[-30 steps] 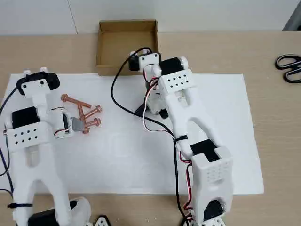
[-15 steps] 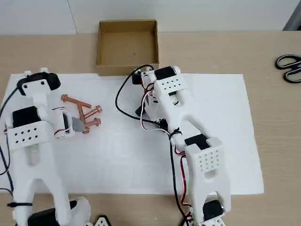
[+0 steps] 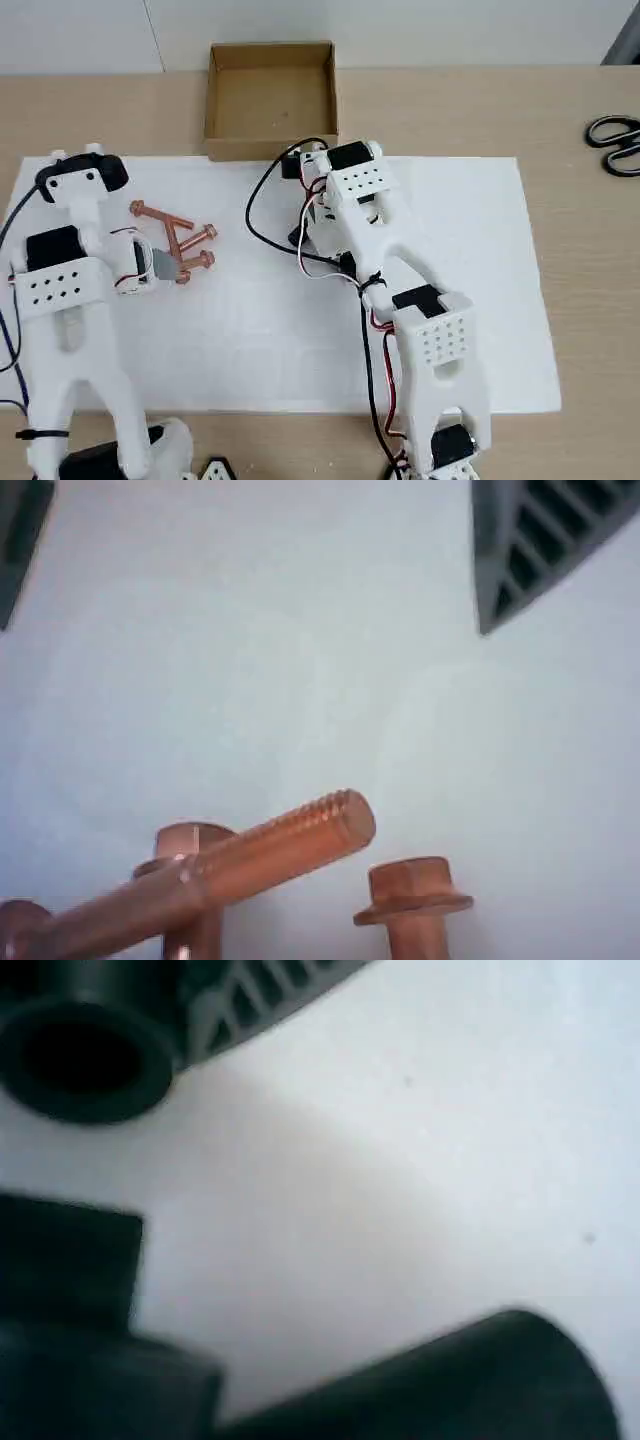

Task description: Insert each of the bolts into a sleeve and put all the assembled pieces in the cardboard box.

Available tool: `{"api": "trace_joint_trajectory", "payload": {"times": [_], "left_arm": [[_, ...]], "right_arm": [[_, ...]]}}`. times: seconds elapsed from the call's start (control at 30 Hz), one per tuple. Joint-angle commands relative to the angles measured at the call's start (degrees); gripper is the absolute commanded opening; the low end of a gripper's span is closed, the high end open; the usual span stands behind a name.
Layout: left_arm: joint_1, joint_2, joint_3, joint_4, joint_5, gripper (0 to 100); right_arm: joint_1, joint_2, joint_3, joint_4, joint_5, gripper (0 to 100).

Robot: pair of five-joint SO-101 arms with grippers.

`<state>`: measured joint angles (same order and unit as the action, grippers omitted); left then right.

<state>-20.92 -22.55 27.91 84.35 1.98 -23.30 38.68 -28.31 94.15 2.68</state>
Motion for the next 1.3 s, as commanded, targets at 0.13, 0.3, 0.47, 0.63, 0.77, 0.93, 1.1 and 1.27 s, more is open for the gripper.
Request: {"api": "trace_joint_trajectory", "payload": {"times": [0.13,0.3,0.47,0.63,0.77,0.93,1.1,1.27], "left_arm": [[-0.1,-0.2,-2.2,-0.1,0.0,28],[-0.1,-0.2,-2.2,0.1,0.0,28],[-0.1,-0.2,-2.2,0.1,0.0,28],[-0.1,-0.2,-2.2,0.1,0.0,28],[-0.1,-0.2,-2.2,0.2,0.0,28],[0.5,0.2,-3.8,5.5,-5.3,28],[1.1,3.3,-9.1,13.1,-8.9,28],[1.1,7.6,-16.4,13.9,-11.8,28]], "right_arm": [[0.7,-0.5,-0.3,0.6,-0.4,18.4],[0.7,-0.4,-0.3,0.6,-0.3,19.0],[0.7,0.0,-0.3,0.3,-0.3,14.1],[0.7,-0.2,-0.3,0.1,-0.3,0.4],[1.5,-0.6,-0.4,0.1,-0.3,0.4],[5.5,-4.1,-1.8,1.2,-0.2,0.4],[9.5,-11.1,-1.5,1.5,-0.2,0.4],[10.4,-16.2,0.0,1.6,-0.2,0.4]]}}
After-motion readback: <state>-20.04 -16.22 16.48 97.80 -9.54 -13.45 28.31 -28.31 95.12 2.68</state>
